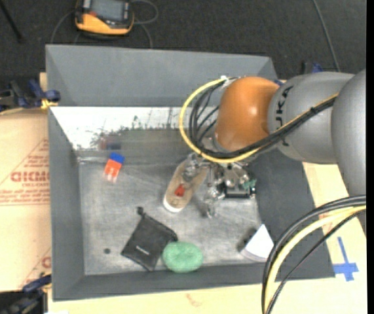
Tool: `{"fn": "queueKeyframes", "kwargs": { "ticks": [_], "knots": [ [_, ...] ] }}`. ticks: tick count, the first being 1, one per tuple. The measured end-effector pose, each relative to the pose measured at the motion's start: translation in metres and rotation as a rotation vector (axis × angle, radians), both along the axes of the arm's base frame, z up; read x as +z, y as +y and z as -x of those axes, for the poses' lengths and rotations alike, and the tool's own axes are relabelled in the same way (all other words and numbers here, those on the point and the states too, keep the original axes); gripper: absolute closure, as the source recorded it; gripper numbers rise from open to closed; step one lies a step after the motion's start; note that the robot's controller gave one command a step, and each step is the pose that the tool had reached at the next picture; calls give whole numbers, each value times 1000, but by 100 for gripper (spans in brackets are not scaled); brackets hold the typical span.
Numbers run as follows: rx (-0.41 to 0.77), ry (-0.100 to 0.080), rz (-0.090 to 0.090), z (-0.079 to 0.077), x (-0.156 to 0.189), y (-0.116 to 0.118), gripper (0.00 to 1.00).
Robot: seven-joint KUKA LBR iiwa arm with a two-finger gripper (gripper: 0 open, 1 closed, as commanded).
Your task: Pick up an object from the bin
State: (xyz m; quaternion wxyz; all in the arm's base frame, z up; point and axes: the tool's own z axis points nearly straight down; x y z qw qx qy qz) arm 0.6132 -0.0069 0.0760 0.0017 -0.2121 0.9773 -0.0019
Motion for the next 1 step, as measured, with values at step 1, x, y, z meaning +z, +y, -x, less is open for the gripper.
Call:
{"fn": "queueKeyframes", "kwargs": {
  "ticks": [1],
  "knots": [
    [1,-29,-6,-6,4,3,100]
  ]
}}
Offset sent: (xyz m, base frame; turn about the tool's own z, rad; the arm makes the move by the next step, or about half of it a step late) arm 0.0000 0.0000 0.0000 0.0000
